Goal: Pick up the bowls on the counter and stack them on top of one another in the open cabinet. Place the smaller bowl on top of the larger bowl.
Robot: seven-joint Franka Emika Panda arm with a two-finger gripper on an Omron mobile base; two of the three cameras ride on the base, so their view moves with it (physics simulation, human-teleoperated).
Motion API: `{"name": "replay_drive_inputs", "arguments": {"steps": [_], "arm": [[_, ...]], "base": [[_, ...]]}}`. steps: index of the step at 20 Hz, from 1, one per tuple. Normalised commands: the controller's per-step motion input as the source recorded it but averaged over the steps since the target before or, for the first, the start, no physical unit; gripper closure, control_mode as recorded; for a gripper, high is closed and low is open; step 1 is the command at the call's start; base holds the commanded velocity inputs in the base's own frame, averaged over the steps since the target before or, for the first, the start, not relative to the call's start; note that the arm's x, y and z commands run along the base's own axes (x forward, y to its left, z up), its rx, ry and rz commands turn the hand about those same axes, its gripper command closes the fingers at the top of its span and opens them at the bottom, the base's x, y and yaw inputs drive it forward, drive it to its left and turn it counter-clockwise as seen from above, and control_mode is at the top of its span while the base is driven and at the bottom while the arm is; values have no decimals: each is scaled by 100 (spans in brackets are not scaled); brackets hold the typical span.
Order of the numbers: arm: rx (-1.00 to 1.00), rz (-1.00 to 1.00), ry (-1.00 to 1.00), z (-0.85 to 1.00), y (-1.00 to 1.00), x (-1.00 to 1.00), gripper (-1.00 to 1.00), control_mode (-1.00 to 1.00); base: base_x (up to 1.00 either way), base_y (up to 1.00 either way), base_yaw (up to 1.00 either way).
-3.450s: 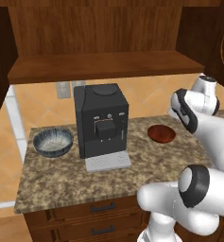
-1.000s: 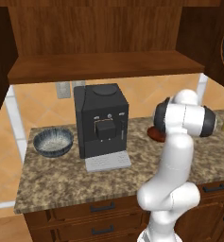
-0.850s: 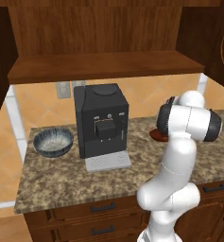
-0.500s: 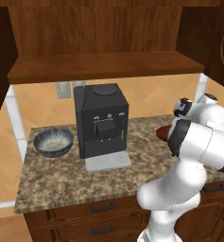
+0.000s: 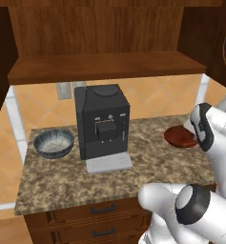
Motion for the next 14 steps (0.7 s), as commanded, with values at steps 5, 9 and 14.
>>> {"name": "replay_drive_inputs", "arguments": {"steps": [5,9,14], "arm": [[-7,3,-6,67,73,-100,100,-100],[-15,11,0,22,100,-100,100,-100],[-22,15,-5,14,100,-96,100,-100]], "base": [[0,0,0],[0,0,0],[0,0,0]]}}
